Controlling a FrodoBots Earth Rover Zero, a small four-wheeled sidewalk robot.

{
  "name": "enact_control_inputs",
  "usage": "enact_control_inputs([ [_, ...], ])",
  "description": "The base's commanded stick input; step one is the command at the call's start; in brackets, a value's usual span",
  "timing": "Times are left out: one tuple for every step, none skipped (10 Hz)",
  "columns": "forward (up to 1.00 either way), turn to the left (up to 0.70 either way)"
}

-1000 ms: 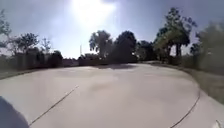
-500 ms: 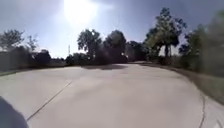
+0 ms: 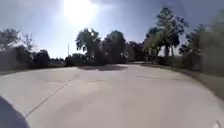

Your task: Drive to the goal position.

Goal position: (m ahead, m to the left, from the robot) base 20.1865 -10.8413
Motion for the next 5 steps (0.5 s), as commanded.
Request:
enact_control_inputs([
  [0.70,0.00],
  [0.70,0.00],
  [0.70,0.00],
  [0.70,0.00],
  [0.70,0.00],
])
